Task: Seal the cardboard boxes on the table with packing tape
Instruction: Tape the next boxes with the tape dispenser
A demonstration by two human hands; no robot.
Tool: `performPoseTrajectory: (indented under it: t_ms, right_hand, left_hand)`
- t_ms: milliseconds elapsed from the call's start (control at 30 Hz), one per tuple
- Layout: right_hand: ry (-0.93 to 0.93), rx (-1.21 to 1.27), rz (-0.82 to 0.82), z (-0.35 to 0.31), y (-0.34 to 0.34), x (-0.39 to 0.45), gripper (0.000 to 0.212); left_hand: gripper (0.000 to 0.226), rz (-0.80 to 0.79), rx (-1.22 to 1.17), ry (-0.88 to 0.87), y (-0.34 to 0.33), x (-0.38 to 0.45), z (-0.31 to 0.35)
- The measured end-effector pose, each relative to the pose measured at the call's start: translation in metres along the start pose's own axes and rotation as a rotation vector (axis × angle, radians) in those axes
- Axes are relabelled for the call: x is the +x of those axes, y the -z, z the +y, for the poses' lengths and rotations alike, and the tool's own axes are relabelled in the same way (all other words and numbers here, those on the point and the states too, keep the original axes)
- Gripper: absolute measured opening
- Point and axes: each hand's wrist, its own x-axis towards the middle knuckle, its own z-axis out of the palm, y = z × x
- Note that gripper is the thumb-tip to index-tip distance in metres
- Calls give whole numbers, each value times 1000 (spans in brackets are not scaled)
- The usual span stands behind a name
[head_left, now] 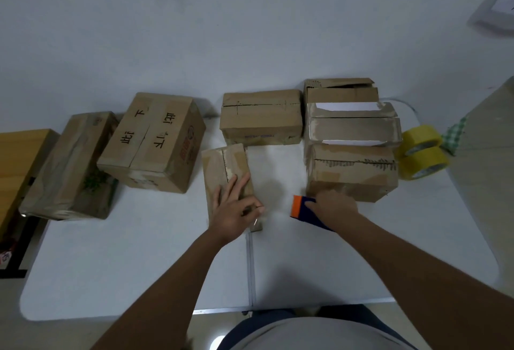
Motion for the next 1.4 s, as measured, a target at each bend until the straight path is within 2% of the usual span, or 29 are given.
performPoseTrajectory:
  t_ms: [67, 200, 333, 400, 500, 600, 667, 733, 767, 833, 867, 900, 1000, 1100, 1200, 1333, 1400]
  right_hand:
    - [-59, -30, -3, 17, -2, -1, 42]
    - [-95, 93, 143, 12, -20, -10, 48]
    - [-107, 140, 109, -2, -43, -14, 50]
    - [-71, 198, 55, -5, -52, -16, 44]
    - [-12, 324, 24, -9, -60, -24, 24]
    - [59, 319, 76, -7, -74, -21, 24]
    - [106, 349, 195, -11, -74, -19, 28]
    - [205, 568, 236, -30, -67, -27, 26]
    - [217, 789, 175, -40, -65, -29, 26]
    - [176, 1254, -96, -58, -56, -34, 34]
    - [123, 1404, -199, -62, -54, -35, 33]
    - [107, 1447, -244, -64, -54, -35, 27]
    - [84, 1482, -204, -64, -52, -40, 7]
    - [38, 1454, -103, -61, -52, -41, 7]
    - [56, 1401, -52, -59, -47, -40, 6]
    - [61, 1364, -25, -56, -43, -40, 6]
    - [46, 1361, -11, -56, -43, -41, 6]
  left_hand:
    - [14, 5, 5, -16, 0, -3, 0]
    - [19, 22, 15, -34, -2, -3, 0]
    - [15, 11, 44, -72, -1, -13, 0]
    - [14, 16, 53, -79, -3, -17, 2]
    - [13, 11, 52, -70, -3, -19, 3]
    - [13, -8, 37, -54, -2, -17, 3]
    - [12, -19, 38, -48, -2, -15, 4]
    - [14, -27, 44, -35, -1, -13, 3]
    - [14, -34, 45, -28, 0, -12, 3]
    - [14, -53, 49, -24, 1, -9, 3]
    - [14, -61, 50, -23, 1, -8, 3]
    - [14, -68, 51, -22, 2, -7, 3]
    - [14, -75, 56, -19, 2, -5, 2]
    - [20, -74, 69, -24, 0, -5, -1]
    - [35, -90, 72, -16, 3, -4, 1]
    - [39, -132, -176, -16, 18, -2, -4]
    - [40, -118, -197, -71, 24, -5, -18]
